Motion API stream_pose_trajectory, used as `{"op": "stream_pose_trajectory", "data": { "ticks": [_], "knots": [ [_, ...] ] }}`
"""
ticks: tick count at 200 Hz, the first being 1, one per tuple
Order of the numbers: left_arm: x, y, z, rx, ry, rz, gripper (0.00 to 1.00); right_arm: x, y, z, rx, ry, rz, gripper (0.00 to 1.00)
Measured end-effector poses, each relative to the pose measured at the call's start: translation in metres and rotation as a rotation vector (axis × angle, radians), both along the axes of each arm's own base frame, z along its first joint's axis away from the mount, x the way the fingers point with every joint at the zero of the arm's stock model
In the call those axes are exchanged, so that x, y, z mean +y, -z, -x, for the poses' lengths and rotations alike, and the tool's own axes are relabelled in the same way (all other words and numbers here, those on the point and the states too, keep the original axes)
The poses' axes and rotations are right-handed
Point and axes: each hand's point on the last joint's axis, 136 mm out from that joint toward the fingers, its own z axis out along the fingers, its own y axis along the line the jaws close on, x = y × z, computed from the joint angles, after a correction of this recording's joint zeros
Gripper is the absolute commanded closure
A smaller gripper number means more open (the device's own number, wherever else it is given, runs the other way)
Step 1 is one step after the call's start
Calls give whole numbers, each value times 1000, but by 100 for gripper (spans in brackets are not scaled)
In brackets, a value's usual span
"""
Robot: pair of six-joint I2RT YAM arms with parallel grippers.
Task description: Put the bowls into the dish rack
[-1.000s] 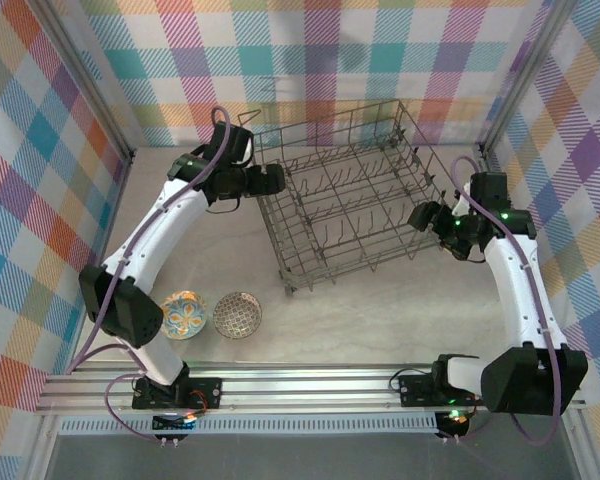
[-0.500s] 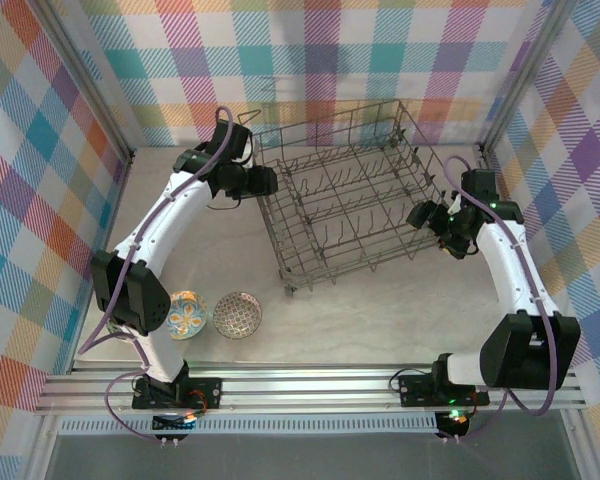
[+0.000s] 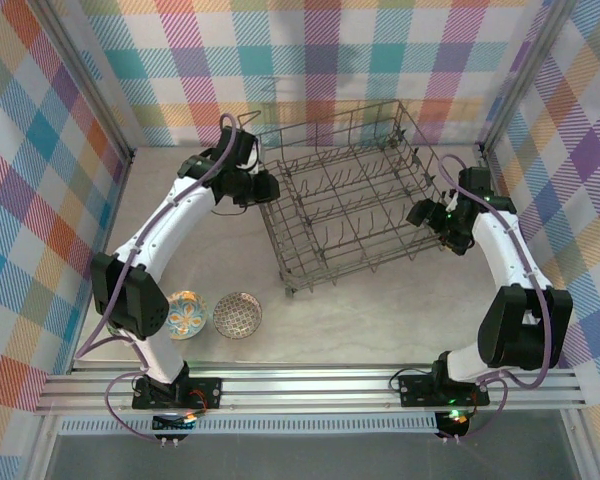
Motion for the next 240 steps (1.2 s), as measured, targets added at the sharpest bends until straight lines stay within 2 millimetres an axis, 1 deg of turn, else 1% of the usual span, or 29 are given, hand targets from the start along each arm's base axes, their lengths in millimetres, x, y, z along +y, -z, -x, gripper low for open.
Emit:
{"op": "stream_pose_trajectory", "data": {
  "ticks": [22, 49, 93, 145, 198, 218, 232, 240],
  "knots": [
    [-1, 0, 9, 5, -20, 17, 76, -8, 4, -5, -3, 18, -7, 0],
    [-4, 0, 24, 19, -45, 38, 78, -11, 10, -10, 10, 28, -21, 0],
    [-11, 0, 39, 38, -82, 42, 79, -20, 9, -20, 10, 47, -24, 1],
    [-28, 1, 58, 54, -79, 32, 80, -39, 7, -25, -10, 76, -28, 1],
    [-44, 1, 70, 62, -82, 31, 81, -48, 3, -31, -25, 97, -37, 1],
    [-49, 1, 73, 64, -83, 30, 79, -52, 2, -33, -27, 106, -36, 1],
    [-52, 2, 75, 64, -78, 28, 74, -55, 2, -34, -30, 110, -35, 1],
    [-54, 2, 76, 63, -71, 28, 69, -57, 2, -35, -32, 112, -34, 1]
  ]
}}
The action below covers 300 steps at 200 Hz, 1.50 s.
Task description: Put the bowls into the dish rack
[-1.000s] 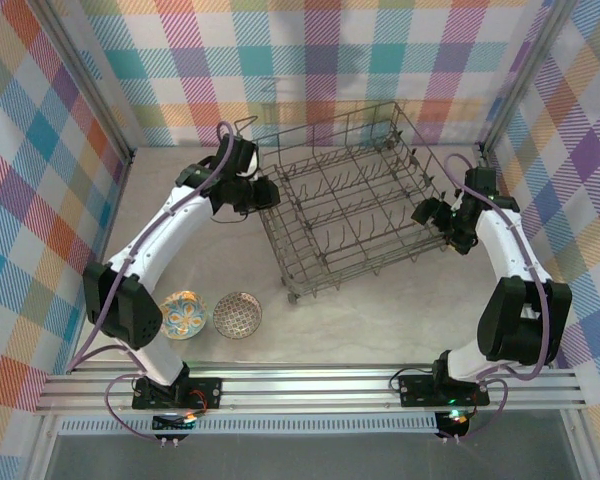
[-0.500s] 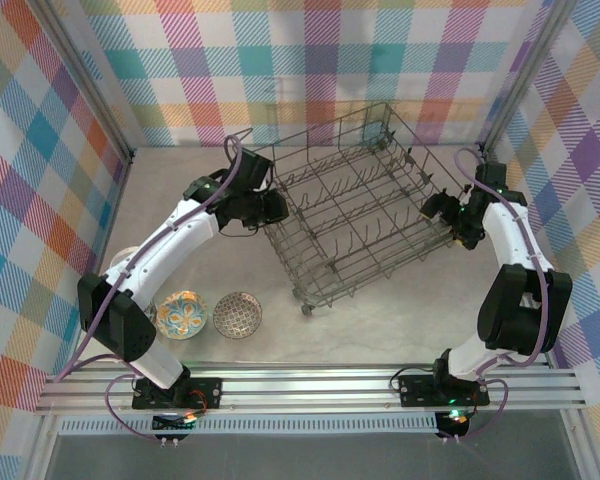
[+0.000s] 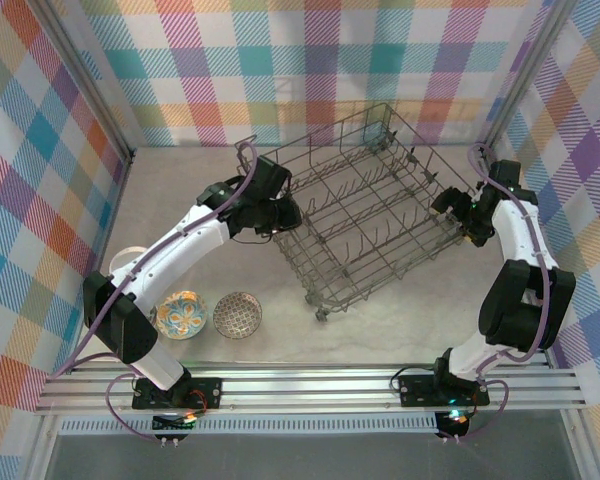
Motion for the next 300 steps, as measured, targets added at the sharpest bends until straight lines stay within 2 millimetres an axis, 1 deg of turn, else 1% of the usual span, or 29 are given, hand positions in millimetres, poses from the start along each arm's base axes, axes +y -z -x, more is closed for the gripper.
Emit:
{"op": "stream_pose_trajectory", "data": {
  "ticks": [10, 21, 39, 80, 108, 150, 164, 179, 216, 222, 231, 250, 266, 272, 286, 293, 300],
  "knots": [
    [-4, 0, 3, -1, 24, -1, 64, -2, -1, -1, -2, 1, 2, 1],
    [-8, 0, 7, -4, 51, -3, 56, -3, -2, -3, -9, 0, 4, 1],
    [-14, -2, 11, -15, 82, -9, 54, -3, -3, -4, -15, -8, 5, 1],
    [-15, -3, 14, -23, 118, -20, 48, -2, -3, -4, -17, -18, 9, 1],
    [-14, -5, 14, -24, 145, -20, 37, -2, -3, -4, -19, -29, 15, 1],
    [-6, -5, 15, -10, 155, -35, 26, -2, -2, -2, -14, -40, 23, 1],
    [1, -5, 13, -5, 147, -42, 22, -2, -4, -1, -15, -48, 29, 1],
    [9, -10, 10, -8, 139, -50, 19, -3, -8, 2, -17, -55, 42, 1],
    [29, -45, 3, -80, 121, -40, 15, -6, -24, 7, -28, -66, 82, 1],
    [36, -51, 2, -94, 112, -34, 15, -8, -30, 5, -42, -70, 95, 1],
    [41, -56, 1, -104, 104, -31, 14, -10, -36, 5, -51, -70, 115, 1],
    [66, -66, -3, -121, 60, -30, 14, -17, -47, 7, -65, -75, 174, 1],
    [85, -73, -6, -135, 26, -36, 15, -23, -63, 9, -92, -73, 230, 1],
    [95, -74, -6, -141, 9, -42, 15, -25, -68, 9, -102, -74, 245, 1],
    [115, -74, -6, -144, -23, -56, 16, -28, -83, 9, -128, -72, 278, 1],
    [125, -71, -4, -136, -41, -64, 16, -29, -90, 9, -146, -74, 291, 1],
    [131, -67, -2, -123, -50, -71, 17, -30, -95, 10, -158, -76, 300, 1]
  ]
}}
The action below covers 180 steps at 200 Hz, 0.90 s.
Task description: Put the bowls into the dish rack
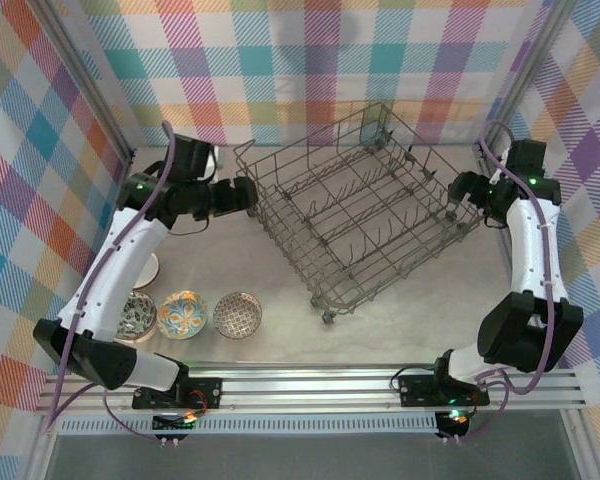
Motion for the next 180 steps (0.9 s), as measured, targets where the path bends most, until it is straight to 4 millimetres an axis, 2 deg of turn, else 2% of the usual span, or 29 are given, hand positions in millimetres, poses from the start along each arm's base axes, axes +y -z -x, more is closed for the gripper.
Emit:
{"op": "stream_pose_trajectory", "data": {
  "ticks": [27, 84, 105, 139, 180],
  "knots": [
    [23, 25, 8, 75, -34, -38, 22, 2, -12, 0, -33, -22, 8, 1],
    [41, 98, 45, 287, 92, -215, 38, 27, -18, -6, -70, -115, -64, 1],
    [43, 122, 56, 368, 152, -254, 39, 35, -20, -8, -84, -145, -84, 1],
    [41, 142, 69, 432, 228, -263, 39, 43, -24, -11, -104, -176, -105, 1],
    [41, 177, 89, 558, 287, -267, 39, 48, -27, -14, -123, -193, -114, 1]
  ]
}}
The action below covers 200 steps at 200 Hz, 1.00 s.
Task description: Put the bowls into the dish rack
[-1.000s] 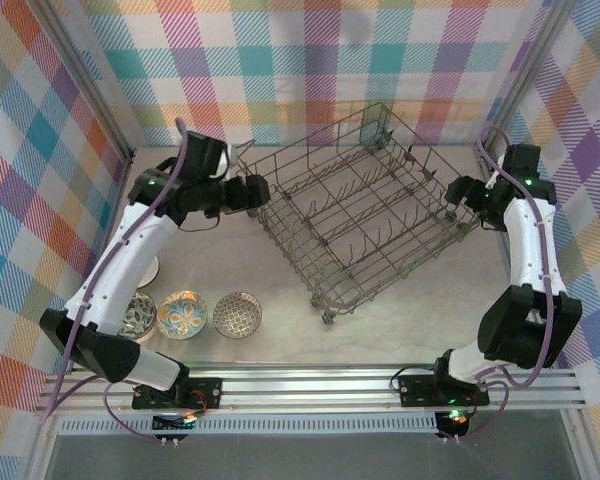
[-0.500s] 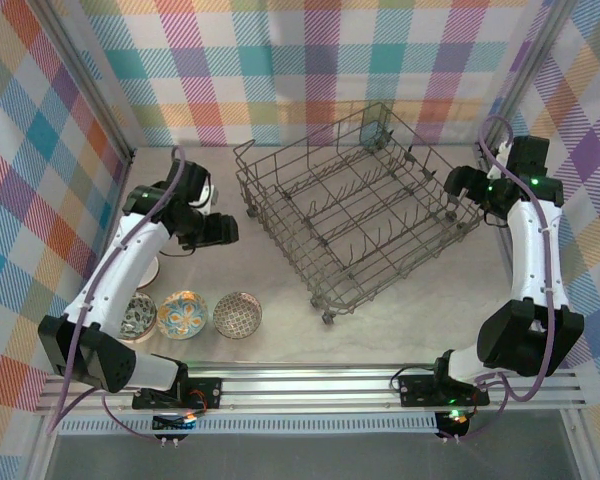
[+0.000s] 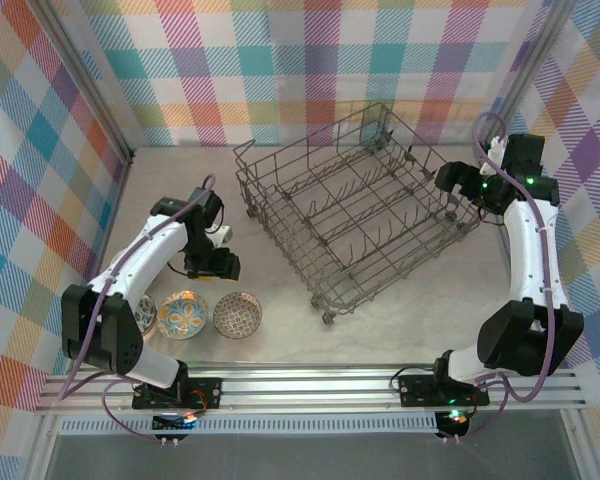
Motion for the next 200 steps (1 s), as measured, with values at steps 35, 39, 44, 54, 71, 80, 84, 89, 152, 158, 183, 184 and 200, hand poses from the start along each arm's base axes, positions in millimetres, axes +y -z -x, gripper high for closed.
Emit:
{"op": "stream_pose_trajectory", "data": {
  "ticks": [35, 39, 44, 54, 71, 80, 84, 89, 152, 158, 183, 184, 200],
  "knots": [
    [-4, 11, 7, 43, 13, 7, 41, 1, 2, 0, 2, -6, 0, 1],
    [-4, 12, 7, 47, 15, 5, 42, 1, 3, 0, 3, -8, 1, 1],
    [-5, 14, 8, 54, 19, 3, 43, 2, 3, 0, 4, -10, 0, 1],
    [-7, 18, 8, 70, 24, -2, 43, 2, 4, 1, 5, -13, -2, 1],
    [-11, 27, 11, 108, 38, -15, 43, 4, 4, 0, 4, -17, -4, 1],
    [-13, 32, 12, 123, 43, -20, 43, 4, 3, 0, 3, -21, -4, 1],
    [-13, 33, 13, 131, 43, -23, 43, 5, 3, 0, 3, -22, -5, 1],
    [-13, 35, 13, 138, 45, -26, 43, 5, 3, 0, 3, -23, -5, 1],
    [-18, 49, 18, 190, 41, -66, 42, 5, 5, 1, 5, -27, -6, 1],
    [-19, 50, 19, 193, 40, -70, 42, 5, 5, 1, 6, -27, -6, 1],
    [-17, 58, 19, 204, 21, -93, 44, 6, 5, 1, 6, -29, -8, 1],
    [-16, 58, 19, 203, 20, -93, 44, 6, 5, 1, 5, -29, -8, 1],
    [-16, 61, 19, 201, 5, -102, 47, 6, 5, 1, 5, -30, -9, 1]
  ]
}}
